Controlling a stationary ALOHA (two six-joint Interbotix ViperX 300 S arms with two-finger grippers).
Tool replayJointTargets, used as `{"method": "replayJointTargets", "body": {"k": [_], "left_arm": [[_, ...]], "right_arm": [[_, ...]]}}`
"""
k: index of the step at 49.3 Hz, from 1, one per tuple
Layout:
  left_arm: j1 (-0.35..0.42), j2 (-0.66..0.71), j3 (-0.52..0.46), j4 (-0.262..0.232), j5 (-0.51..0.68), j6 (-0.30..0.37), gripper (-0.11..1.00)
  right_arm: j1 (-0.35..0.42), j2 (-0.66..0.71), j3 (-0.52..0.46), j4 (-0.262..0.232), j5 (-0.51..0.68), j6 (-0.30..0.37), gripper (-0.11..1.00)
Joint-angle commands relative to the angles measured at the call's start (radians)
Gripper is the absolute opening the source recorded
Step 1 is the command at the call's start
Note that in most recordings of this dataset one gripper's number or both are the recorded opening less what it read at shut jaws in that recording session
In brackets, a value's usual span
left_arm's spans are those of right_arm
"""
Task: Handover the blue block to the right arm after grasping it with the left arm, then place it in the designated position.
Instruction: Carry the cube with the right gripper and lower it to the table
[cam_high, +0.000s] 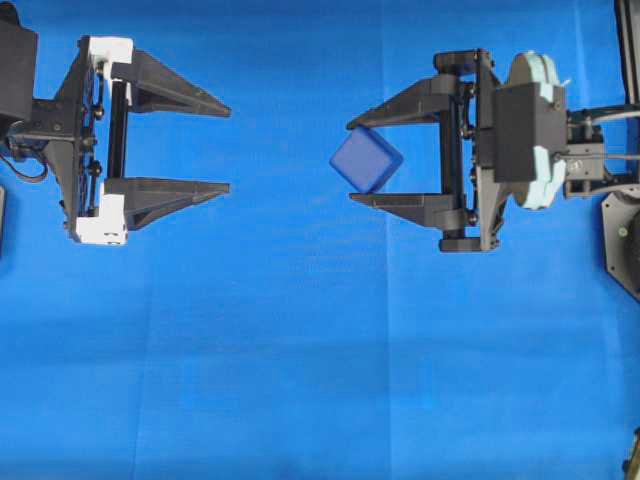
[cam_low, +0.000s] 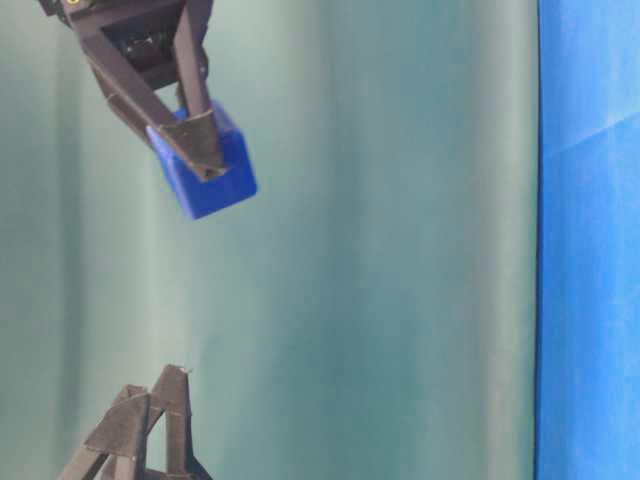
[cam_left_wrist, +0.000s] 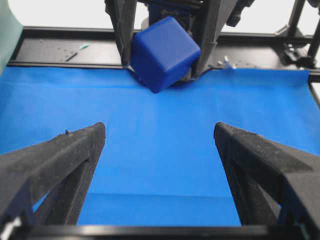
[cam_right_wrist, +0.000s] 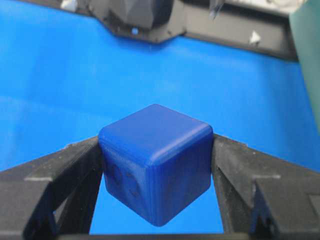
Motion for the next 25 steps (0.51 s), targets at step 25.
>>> {"method": "replayJointTargets", "body": {"k": [25], "left_arm": [[0.002,-0.015,-0.026,-0.002,-0.008,0.0,0.93]], "right_arm": [[0.064,0.025,-0.052,0.086,0.275,0.028,0.57]]}}
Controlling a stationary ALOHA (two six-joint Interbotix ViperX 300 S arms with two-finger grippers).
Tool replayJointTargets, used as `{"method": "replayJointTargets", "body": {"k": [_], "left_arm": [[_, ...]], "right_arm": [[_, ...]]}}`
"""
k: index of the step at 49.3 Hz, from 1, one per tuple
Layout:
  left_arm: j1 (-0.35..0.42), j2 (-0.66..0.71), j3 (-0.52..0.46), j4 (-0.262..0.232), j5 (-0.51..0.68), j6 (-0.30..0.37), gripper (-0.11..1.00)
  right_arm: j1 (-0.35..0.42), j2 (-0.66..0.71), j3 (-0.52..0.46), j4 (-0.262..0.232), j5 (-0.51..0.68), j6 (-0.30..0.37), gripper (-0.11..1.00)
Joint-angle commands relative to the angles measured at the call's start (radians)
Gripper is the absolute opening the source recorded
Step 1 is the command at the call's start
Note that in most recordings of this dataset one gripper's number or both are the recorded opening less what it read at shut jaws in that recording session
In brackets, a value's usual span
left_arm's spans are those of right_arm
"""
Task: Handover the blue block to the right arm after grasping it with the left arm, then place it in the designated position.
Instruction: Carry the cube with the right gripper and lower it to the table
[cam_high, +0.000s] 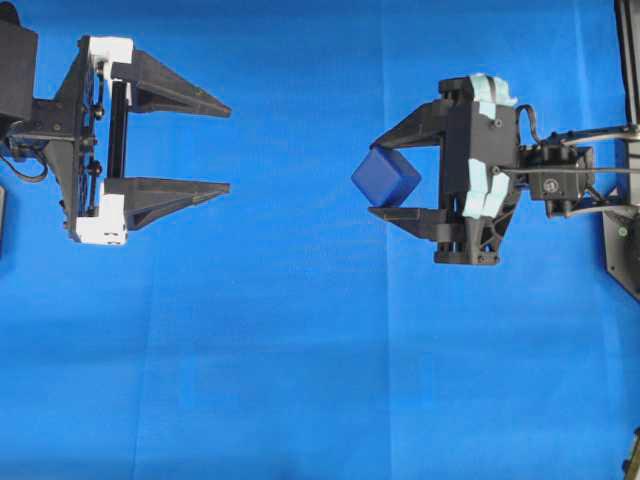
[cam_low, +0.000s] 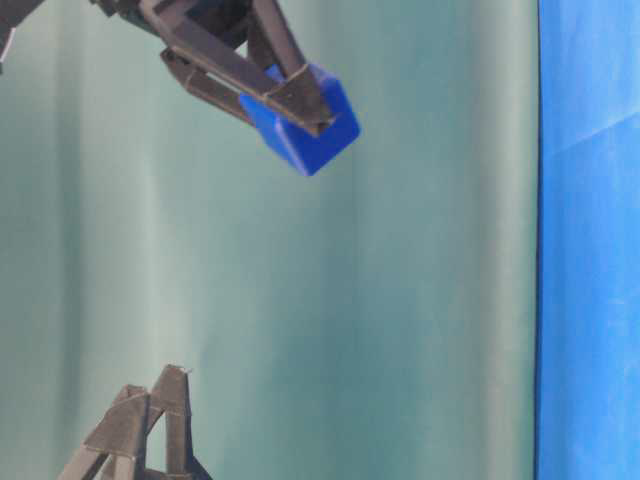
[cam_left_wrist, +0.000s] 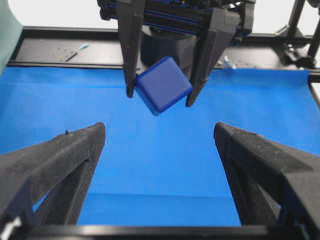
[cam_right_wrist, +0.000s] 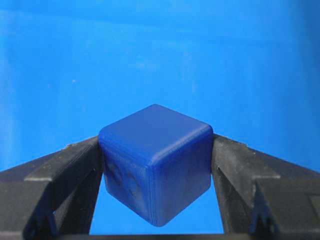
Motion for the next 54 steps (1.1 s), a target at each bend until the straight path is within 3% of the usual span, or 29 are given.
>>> {"method": "replayJointTargets", "body": {"k": [1,42,54], "left_arm": [[0.0,-0.017,-0.026,-0.002,-0.008,0.0,0.93],[0.0,-0.017,-0.026,-0.002,-0.008,-0.002,0.93],[0.0,-0.017,-0.026,-0.002,-0.008,0.0,0.93]], "right_arm": [[0.003,-0.008,-0.029,0.003,0.002,0.002,0.57],[0.005,0.0,-0.034,0.003,0.0,0.006,0.57],[0.003,0.075,-0.037,0.003,-0.021,0.02,0.57]]}}
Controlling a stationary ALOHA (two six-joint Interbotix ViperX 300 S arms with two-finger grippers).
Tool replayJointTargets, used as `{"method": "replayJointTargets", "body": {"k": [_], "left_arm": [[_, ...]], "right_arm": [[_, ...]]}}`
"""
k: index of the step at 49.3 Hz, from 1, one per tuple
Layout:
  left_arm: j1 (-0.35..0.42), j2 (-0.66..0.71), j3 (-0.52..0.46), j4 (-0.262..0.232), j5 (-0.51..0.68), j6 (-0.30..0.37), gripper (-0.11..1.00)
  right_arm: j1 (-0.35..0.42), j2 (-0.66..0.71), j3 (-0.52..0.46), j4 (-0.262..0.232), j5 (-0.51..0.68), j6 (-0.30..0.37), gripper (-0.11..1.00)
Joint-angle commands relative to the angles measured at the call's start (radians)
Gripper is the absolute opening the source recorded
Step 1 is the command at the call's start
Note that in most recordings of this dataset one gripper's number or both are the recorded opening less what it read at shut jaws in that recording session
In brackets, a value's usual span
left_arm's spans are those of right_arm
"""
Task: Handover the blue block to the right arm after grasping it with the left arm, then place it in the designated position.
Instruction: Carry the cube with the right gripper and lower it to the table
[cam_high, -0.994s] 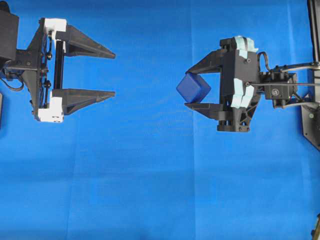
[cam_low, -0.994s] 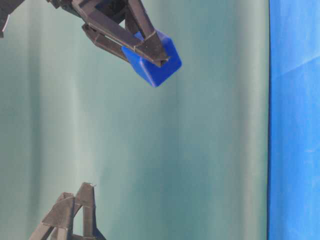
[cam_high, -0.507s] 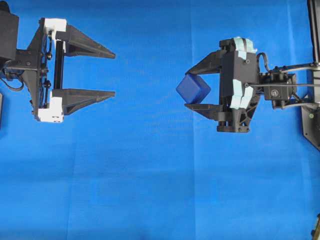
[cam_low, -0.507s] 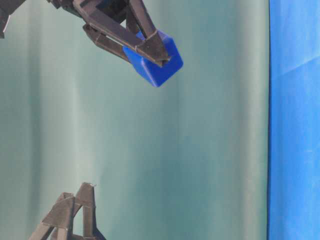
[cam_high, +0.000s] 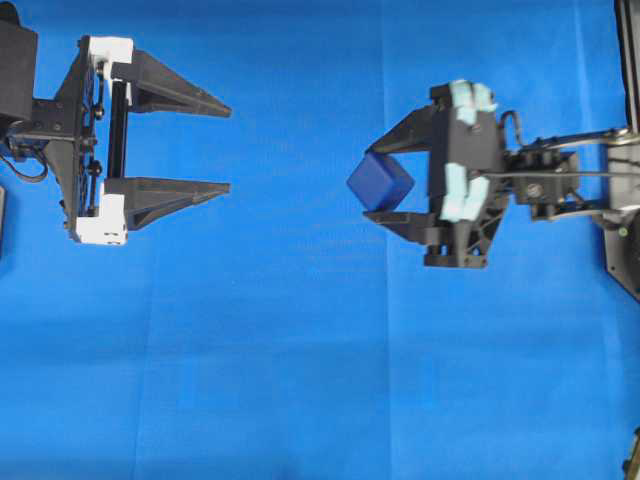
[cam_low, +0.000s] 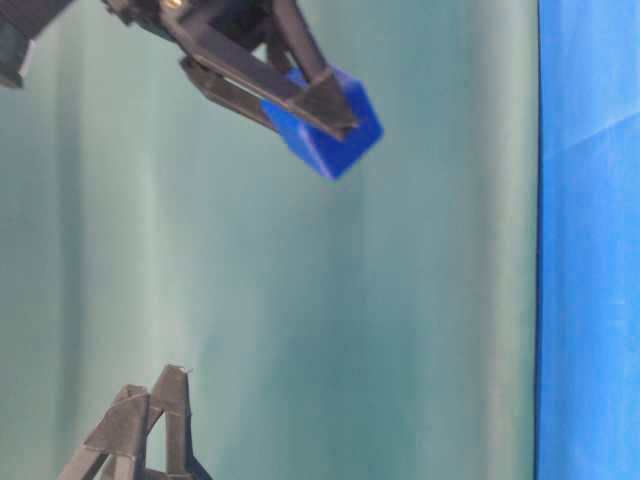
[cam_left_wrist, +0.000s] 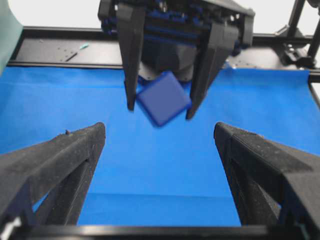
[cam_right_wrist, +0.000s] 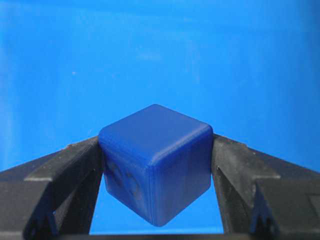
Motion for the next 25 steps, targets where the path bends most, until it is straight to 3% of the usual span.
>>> {"method": "replayJointTargets", "body": {"k": [1,25], "left_arm": [[0.002,-0.015,-0.025,-0.002,-0.008,0.0,0.93],[0.002,-0.017,-0.023,-0.002,-0.008,-0.002,0.93]], "right_arm": [[0.002,0.025,-0.029,0.002,-0.023,0.006,0.57],[-0.06,0.321,-0.048,0.003,-0.293,0.064,0.57]]}}
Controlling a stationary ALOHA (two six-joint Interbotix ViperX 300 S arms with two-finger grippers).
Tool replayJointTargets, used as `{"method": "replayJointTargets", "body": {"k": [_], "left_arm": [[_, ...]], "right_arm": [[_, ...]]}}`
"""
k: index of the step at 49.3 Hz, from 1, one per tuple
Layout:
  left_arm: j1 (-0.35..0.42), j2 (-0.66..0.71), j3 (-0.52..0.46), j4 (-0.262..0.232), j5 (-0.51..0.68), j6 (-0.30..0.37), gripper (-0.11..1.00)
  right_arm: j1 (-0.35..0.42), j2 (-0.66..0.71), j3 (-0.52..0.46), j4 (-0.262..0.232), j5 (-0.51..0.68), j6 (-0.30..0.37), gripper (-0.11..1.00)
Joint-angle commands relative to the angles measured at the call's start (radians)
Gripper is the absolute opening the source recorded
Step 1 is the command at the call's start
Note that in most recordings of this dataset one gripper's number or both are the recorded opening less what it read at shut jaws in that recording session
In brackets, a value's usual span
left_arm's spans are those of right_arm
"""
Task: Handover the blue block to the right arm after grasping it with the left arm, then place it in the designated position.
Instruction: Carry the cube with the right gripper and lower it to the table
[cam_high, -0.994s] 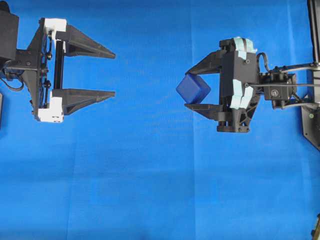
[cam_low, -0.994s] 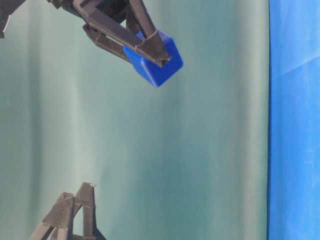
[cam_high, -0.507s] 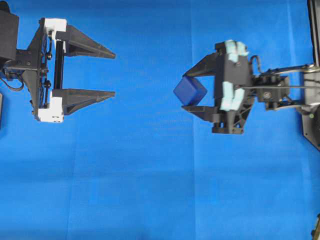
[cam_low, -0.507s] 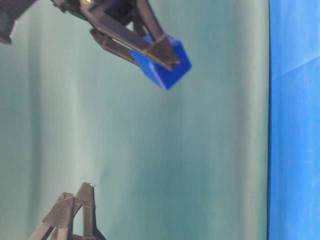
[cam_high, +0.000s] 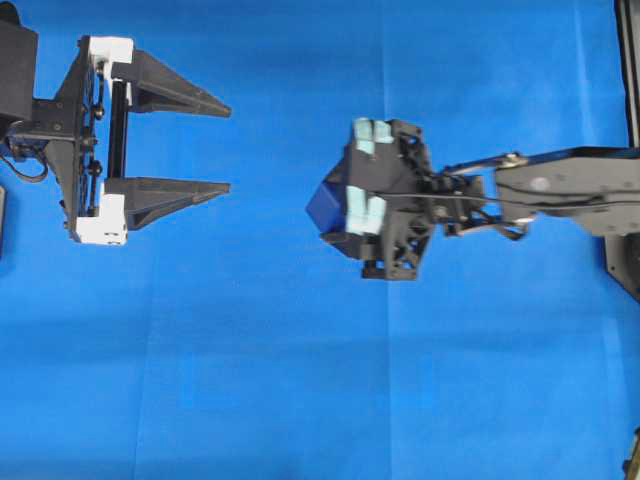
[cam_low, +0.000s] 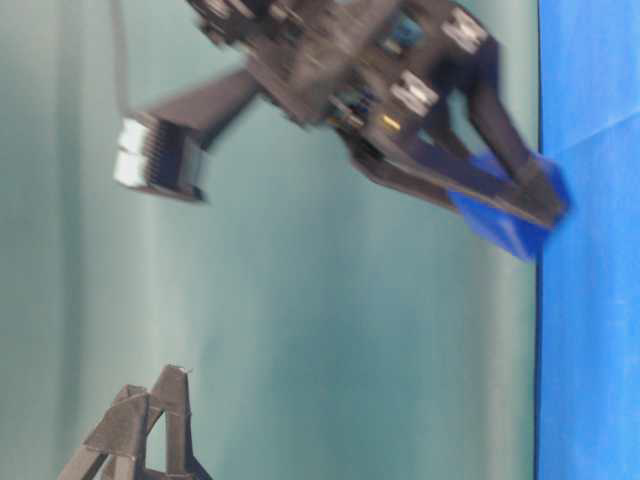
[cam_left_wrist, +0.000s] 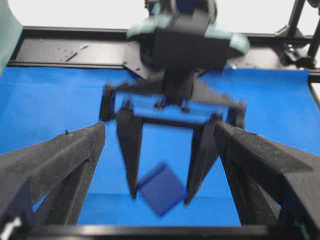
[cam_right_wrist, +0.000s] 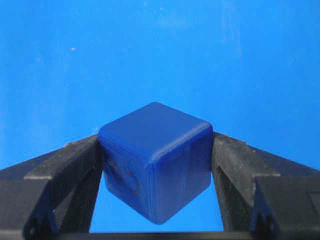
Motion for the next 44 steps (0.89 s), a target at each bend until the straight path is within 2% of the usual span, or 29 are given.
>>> {"method": "replayJointTargets", "body": {"k": [1,8,27,44], "left_arm": [[0.002,-0.017,-0.025,-0.002,-0.006,-0.002,0.93],[0.002,-0.015,-0.025,-0.002,-0.006,-0.002,0.93],[0.0,-0.017,-0.023,-0.002,0.0,0.0,0.93],[0.0,-0.015,-0.023,-0.002,0.006,0.006,0.93]], "right_arm": [[-0.009,0.037,-0.031,0.002,-0.066,0.003,0.57],[-0.021,0.127,-0.064,0.006,-0.149,0.009,0.57],[-0.032,0.302,-0.147,0.02,-0.199,0.009,0.57],[-0.032,0.319,-0.147,0.025,-0.235,0.009,0.57]]}}
